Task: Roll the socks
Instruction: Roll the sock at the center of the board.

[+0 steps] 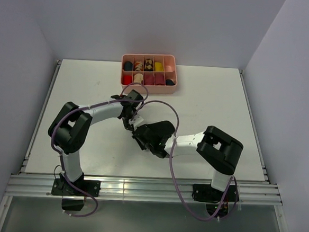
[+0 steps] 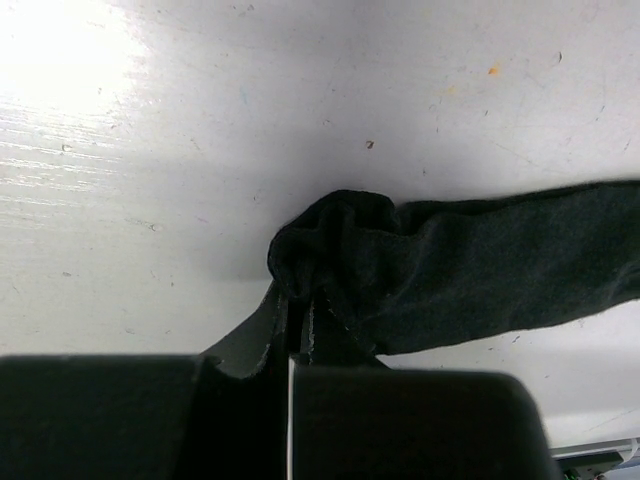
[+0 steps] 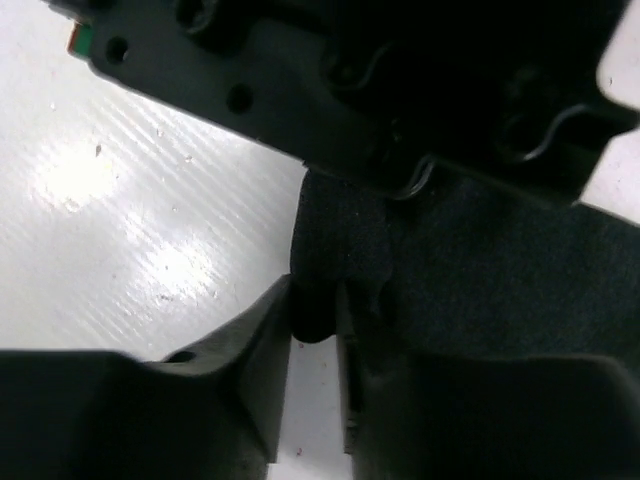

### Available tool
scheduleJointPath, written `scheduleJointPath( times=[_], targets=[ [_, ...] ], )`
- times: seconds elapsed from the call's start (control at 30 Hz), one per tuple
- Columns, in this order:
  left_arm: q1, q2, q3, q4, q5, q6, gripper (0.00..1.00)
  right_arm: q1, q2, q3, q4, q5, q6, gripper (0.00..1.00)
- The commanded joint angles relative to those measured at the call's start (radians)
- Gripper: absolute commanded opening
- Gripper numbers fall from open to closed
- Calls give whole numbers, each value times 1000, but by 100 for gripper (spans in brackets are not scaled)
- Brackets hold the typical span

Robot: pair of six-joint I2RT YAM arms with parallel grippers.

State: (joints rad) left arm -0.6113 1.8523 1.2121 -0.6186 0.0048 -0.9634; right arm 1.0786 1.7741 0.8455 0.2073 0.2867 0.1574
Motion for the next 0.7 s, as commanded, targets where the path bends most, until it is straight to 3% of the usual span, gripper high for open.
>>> scheduleJointPath(
  times=[0.0,0.1,0.33,0.37,0.57,0.63,0.67],
  targets=[
    [-5,2,0,-18,26,-11,1,11,51,18,-20,14,45,19],
    [-4,-16,-16,-6,12,-34,0,-12,50,-20,-16,-26,97,0],
    [5,-112,-74,37,-34,-135,7,-202,-64,-213,174,-377,286,0],
    [7,-125,-89,45,-38,-146,10,-230,-74,-250,207,-487,310,0],
    [12,-196,-137,83,-69,-216,26,-386,-24,-313,408,-800,490,0],
    [12,-206,-146,98,-75,-233,37,-413,4,-312,458,-860,553,0],
    [13,-212,-160,108,-78,-236,47,-436,30,-313,495,-912,571,0]
  ],
)
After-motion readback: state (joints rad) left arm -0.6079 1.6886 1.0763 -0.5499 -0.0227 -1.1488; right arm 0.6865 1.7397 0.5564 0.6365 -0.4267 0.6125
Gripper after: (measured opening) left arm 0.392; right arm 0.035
